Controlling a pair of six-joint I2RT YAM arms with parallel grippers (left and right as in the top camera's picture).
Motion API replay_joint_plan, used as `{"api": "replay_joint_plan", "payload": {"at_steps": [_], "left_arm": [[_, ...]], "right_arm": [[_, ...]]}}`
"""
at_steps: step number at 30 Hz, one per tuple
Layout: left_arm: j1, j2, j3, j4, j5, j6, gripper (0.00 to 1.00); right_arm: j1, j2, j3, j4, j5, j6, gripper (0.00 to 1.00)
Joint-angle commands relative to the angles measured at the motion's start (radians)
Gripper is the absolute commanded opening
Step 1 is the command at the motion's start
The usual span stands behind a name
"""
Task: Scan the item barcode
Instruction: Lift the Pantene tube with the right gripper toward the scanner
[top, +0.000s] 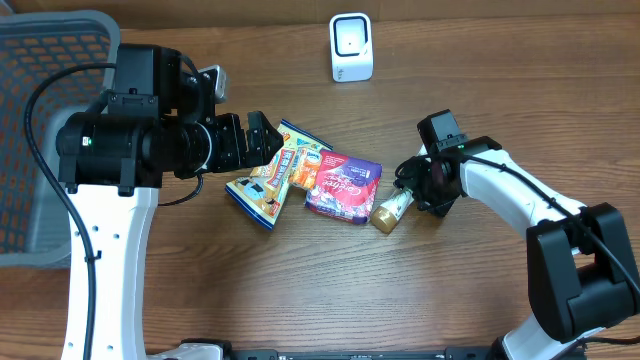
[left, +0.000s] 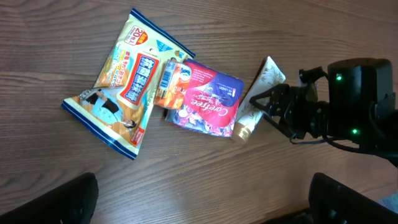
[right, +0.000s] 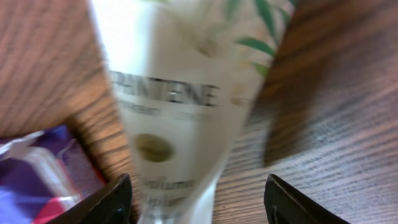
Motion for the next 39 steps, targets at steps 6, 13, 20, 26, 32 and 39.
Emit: {"api": "replay_joint_plan", "payload": {"at_steps": [6, 13, 20, 26, 32, 39], "left_arm": [[-0.002, 0.0, 0.005, 0.003, -0.007, 0.015, 1.0], [-0.002, 0.0, 0.005, 0.003, -0.007, 0.014, 1.0], [-0.002, 0.0, 0.005, -0.016, -0.007, 0.004, 1.0], [-0.002, 0.0, 0.005, -0.027, -0.008, 0.005, 1.0], [-0.002, 0.0, 0.005, -0.058, -0.066, 0.008, 1.0], [-0.002, 0.0, 0.003, -0.064, -0.12, 0.008, 1.0]], "right_arm": [[0.017, -0.003, -0.004, 0.015, 0.018, -0.006, 0.57], [0.018, -0.003, -0.013, 0.013, 0.019, 0.014, 0.33], [0.018, -0.003, -0.018, -0.013, 0.02, 0.011, 0.53], [0.018, 0.011, -0.018, -0.016, 0.015, 0.01, 0.38], [0.018, 0.016, 0.005, -0.028, -0.013, -0.036, 0.04], [-0.021, -0.032, 0.157, -0.062, -0.273, -0.42, 0.04]]}}
